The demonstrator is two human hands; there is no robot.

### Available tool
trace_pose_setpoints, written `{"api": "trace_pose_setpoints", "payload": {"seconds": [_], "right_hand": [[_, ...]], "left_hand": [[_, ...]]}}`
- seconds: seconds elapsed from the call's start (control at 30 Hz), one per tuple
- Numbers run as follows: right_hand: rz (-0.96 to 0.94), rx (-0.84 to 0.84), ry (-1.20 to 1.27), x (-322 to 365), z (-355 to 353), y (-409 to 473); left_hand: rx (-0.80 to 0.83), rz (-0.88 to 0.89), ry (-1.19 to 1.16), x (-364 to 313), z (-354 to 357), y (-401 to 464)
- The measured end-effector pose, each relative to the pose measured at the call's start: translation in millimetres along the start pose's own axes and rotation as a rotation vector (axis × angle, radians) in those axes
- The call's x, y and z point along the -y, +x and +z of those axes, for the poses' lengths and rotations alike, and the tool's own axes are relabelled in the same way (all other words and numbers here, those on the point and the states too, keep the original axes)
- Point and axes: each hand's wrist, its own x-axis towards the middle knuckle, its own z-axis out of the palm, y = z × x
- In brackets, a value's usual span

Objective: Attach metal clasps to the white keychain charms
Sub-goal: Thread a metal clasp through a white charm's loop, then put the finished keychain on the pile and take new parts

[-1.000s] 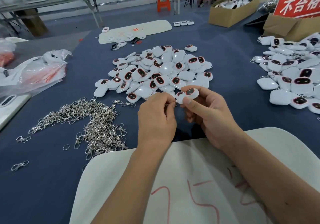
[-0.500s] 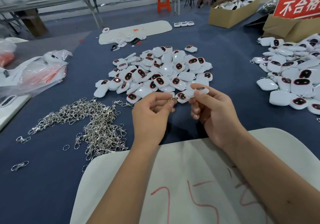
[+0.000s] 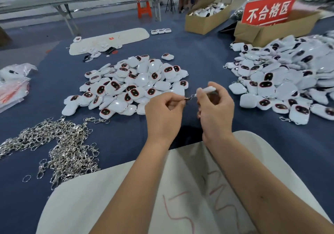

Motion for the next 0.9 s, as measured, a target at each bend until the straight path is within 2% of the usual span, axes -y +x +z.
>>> {"api": "trace_pose_setpoints", "payload": {"seconds": [0.17, 0.23, 0.33, 0.43, 0.53, 0.63, 0.7, 0.8, 0.9], "right_hand": [[-0.139, -0.278, -0.190, 10, -20, 22], [-0.173, -0.276, -0.188, 10, -23, 24], [-0.219, -0.138, -0.288, 7, -20, 18], [-0.351, 0.031, -0.585, 8, -12, 7], [-0.562, 0.287, -0.795, 7, -3, -9], [-0.689, 0.557, -0.925, 2, 9, -28], [-0.739, 0.678, -1.005, 0, 15, -35], [-0.761, 0.790, -1.172, -2, 21, -40], [-0.738, 0.801, -1.265, -5, 21, -41]], "left_hand": [[0.000, 0.041, -0.043, -19, 46, 7], [-0.005, 0.071, -0.012, -19, 51, 4], [-0.015, 0.122, 0.073, -13, 43, -2], [-0.048, 0.145, 0.177, -8, 25, -2], [-0.071, 0.146, 0.297, -4, 2, -1], [-0.104, 0.126, 0.538, 7, -23, -9], [-0.131, 0.088, 0.650, 12, -36, -15], [-0.179, 0.006, 0.831, 17, -58, -20], [-0.265, -0.151, 1.010, 26, -85, -24]]}}
